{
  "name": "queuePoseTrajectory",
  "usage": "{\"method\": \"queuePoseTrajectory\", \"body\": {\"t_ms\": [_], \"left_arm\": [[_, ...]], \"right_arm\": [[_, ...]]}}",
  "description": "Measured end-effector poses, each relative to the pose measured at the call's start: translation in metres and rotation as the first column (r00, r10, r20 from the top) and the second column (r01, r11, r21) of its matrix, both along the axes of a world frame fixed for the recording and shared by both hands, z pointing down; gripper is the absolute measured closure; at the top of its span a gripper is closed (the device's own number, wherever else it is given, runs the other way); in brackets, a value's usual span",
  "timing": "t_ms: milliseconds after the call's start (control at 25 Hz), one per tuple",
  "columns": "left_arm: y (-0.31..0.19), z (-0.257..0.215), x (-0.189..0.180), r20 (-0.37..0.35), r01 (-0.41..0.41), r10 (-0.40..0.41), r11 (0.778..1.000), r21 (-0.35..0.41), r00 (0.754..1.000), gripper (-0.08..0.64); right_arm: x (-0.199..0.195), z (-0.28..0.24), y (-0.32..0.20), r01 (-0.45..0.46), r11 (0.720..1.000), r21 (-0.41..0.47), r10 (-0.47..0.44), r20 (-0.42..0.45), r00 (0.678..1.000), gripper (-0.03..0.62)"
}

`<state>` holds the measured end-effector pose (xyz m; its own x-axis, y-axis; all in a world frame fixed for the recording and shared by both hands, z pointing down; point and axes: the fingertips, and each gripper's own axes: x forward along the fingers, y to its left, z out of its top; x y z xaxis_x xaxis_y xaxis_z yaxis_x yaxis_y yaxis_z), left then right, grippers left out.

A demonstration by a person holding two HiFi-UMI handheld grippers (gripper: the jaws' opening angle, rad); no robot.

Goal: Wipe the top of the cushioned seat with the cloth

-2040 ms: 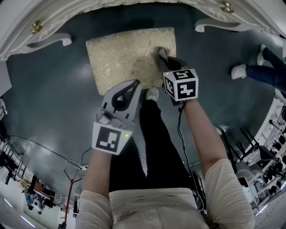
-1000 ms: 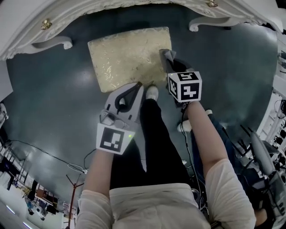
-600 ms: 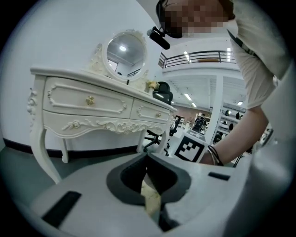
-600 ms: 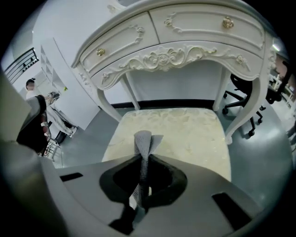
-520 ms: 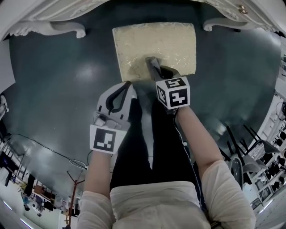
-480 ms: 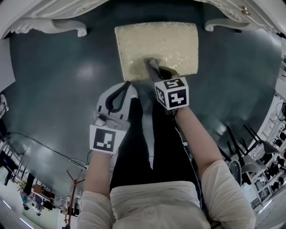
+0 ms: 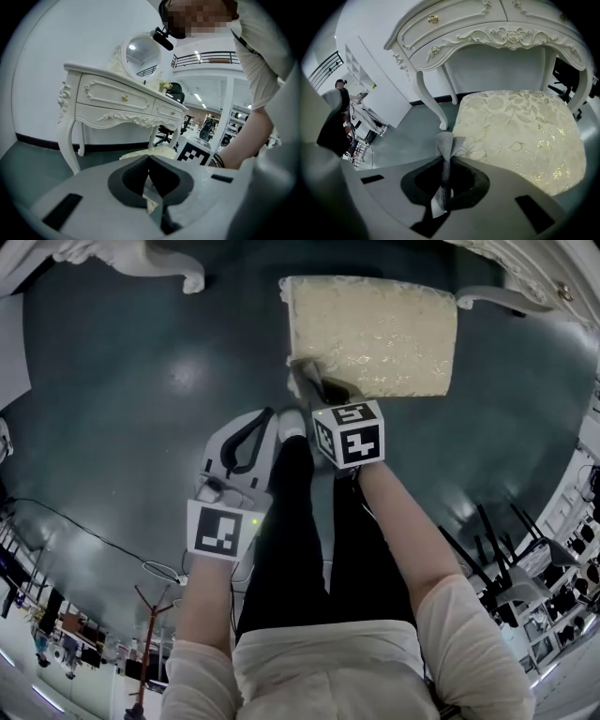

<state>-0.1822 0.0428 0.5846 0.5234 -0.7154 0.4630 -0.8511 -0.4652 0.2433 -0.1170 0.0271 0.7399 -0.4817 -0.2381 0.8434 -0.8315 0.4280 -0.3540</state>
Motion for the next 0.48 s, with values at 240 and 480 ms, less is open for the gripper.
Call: {"method": "queuePoseTrajectory", "body": {"t_ms": [240,480], "left_arm": [[-0.008,0.001,-0.006,-0.004,0.003,-0.003,1.0,0.018,1.0,0.558],[-0.011,-0.002,0.007,-0.008,-0.003,0.003,1.0,0.022,1.0,0.558]], "right_arm": [[0.001,0.005,-0.002,-0.003,1.0,-0.001,0.003,0.01,1.0,0.561],[0.018,0.003,-0.007,0.002,1.0,0.003,-0.002,-0.003,1.0,0.561]]}}
